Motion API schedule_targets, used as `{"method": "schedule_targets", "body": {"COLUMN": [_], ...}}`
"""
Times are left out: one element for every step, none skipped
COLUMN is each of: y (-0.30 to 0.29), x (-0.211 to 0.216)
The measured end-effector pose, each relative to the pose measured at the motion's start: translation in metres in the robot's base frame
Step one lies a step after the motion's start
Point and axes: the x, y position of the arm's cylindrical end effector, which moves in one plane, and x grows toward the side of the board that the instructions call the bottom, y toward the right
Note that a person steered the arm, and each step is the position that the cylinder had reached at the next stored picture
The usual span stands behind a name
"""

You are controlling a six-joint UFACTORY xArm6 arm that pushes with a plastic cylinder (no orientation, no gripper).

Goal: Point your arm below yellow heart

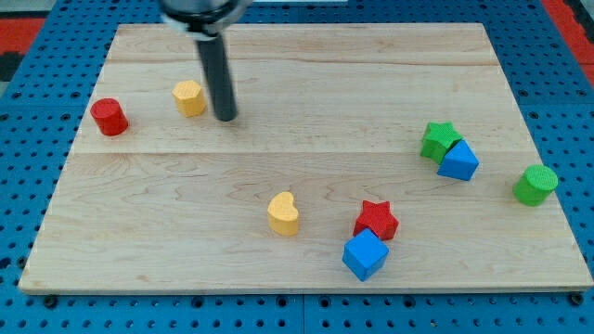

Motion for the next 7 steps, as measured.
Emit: {"method": "schedule_targets", "body": {"y": [-0.031,-0.098,-0.163,-0.086,0.013,0.093,0.116], "x": [-0.022,-0.021,-0.02,-0.006,0.047,0.112,0.159]}}
